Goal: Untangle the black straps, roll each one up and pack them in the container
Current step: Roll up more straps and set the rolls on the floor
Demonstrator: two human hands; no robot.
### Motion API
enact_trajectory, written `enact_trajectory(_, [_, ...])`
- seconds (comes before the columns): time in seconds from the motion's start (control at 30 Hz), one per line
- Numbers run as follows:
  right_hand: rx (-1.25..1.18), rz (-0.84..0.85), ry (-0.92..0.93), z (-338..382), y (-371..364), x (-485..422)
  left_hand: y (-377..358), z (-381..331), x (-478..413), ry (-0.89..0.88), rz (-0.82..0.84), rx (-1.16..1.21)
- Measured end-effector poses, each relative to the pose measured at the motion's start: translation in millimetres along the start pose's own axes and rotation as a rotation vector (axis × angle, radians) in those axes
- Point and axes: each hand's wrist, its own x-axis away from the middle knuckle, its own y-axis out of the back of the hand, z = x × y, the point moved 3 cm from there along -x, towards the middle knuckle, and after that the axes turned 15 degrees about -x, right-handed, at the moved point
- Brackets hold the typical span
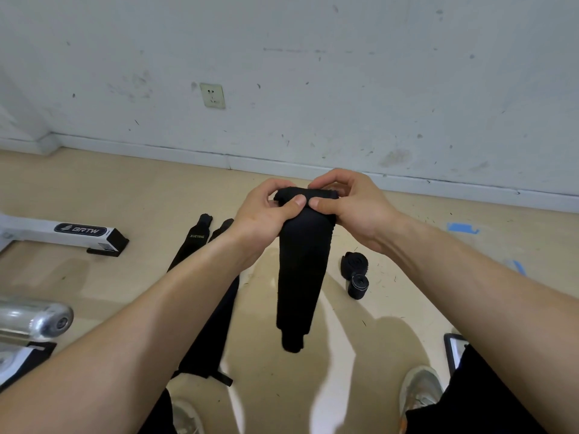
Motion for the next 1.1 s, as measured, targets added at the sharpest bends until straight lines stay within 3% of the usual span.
enact_trajectory(0.17, [-0.125,0.063,-0.12,-2.4,-1.5,2.6,-0.7,-2.4,3.5,-0.031,0.002,0.001])
enact_trajectory(0.73, [-0.05,0.088,0.016,-0.3,0.5,-1.0,-4.1,-7.5,5.8,0.077,0.198,0.253])
enact_trajectory(1.1, [-0.239,0.086,-0.161,-4.1,0.1,4.3,1.4,-9.1,6.7,0.024,0.153,0.179])
